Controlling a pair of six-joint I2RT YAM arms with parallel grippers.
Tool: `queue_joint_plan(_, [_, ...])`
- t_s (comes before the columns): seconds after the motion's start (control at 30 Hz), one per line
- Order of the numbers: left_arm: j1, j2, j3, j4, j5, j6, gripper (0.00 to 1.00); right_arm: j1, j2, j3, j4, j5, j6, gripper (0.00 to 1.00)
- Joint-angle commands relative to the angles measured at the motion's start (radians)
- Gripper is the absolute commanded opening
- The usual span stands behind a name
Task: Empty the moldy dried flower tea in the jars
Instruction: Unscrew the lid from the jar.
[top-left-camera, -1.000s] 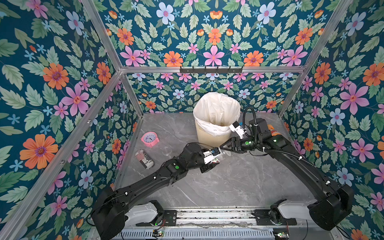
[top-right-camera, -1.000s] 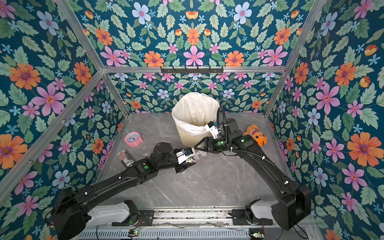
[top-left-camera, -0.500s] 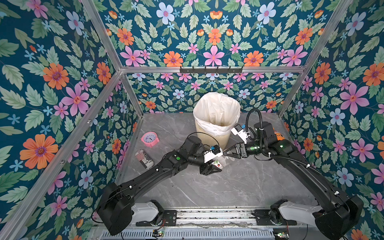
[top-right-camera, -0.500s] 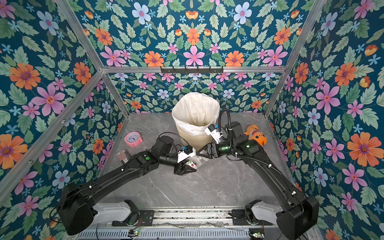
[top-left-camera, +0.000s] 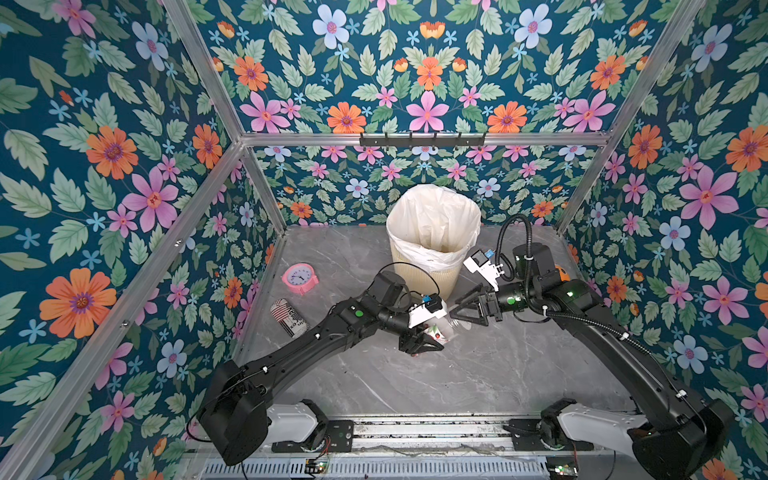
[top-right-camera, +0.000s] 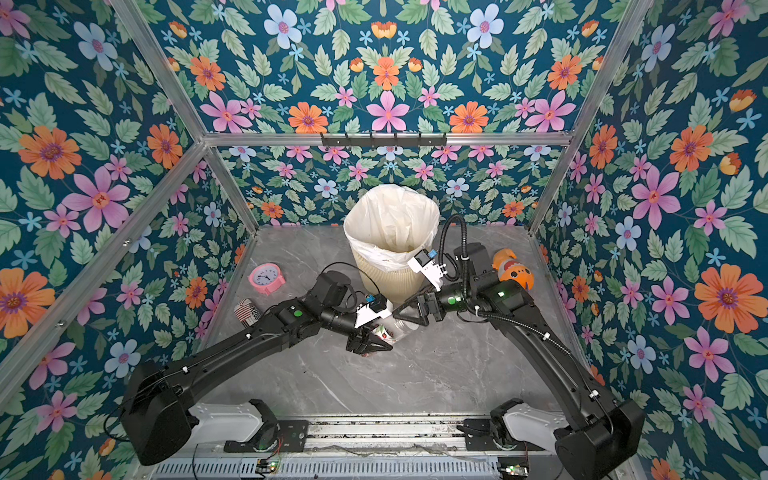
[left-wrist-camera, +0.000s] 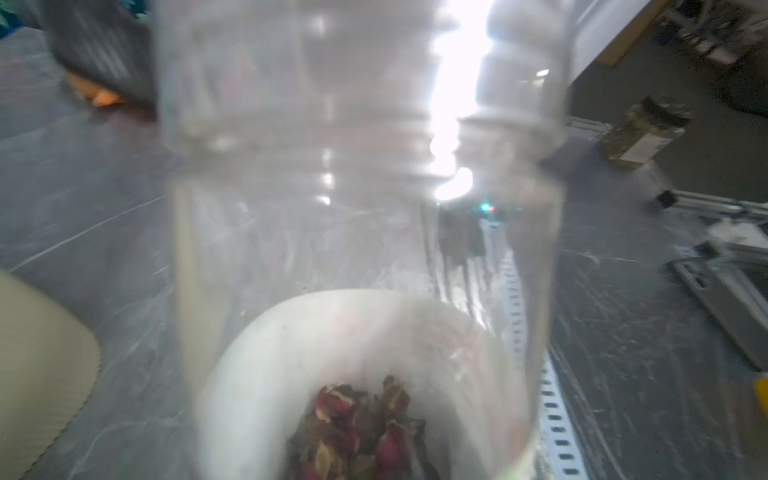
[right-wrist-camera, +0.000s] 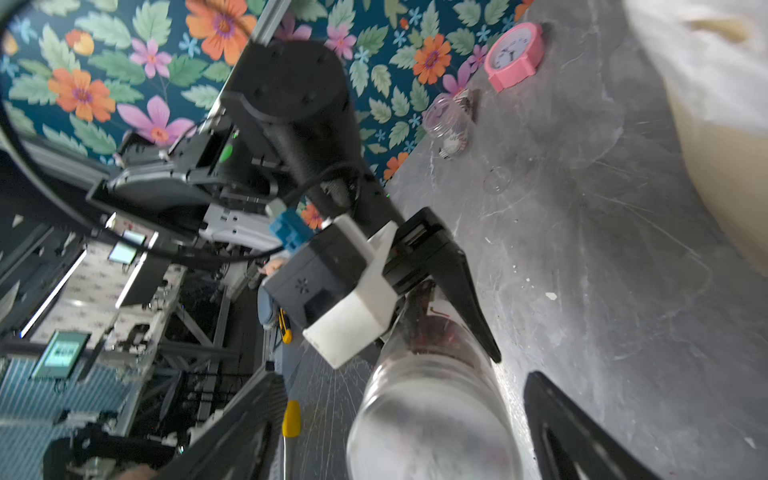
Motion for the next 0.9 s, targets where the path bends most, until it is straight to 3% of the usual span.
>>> queue_joint_plan(0.0, [-0.001,-0.032,-0.052,0.178,-0.214,-0.021,0.59,-0.031,0.003,-0.008,0.091,0.073,0.215,0.90])
queue_joint_plan(0.2, [-0.040,-0.046,-0.103,0.302,-0.500,-0.012,0.58,-0.012,0.036,-0.048,0.190,0.221,0.413,0.90])
queue_joint_plan(0.3, [-0.068,-0.041,-0.112,0.320,-0.628,0.029,0.58,0.022,0.069,-0.049,0.209,0.247,0.431,0.90])
queue_joint_plan(0.4, [-0.087,-0.050,-0.130,0.345,-0.686,0.059,0.58,0.030,0.100,-0.052,0.227,0.242,0.444,0.88])
queue_joint_plan(0.63, [-0.088,-0.056,-0.141,0.362,-0.719,0.059,0.58,0.032,0.122,-0.053,0.246,0.187,0.451,0.75])
queue_joint_plan(0.87, [-0.089,-0.059,-0.104,0.290,-0.590,0.056,0.58,0.034,0.117,-0.052,0.234,0.146,0.409,0.69])
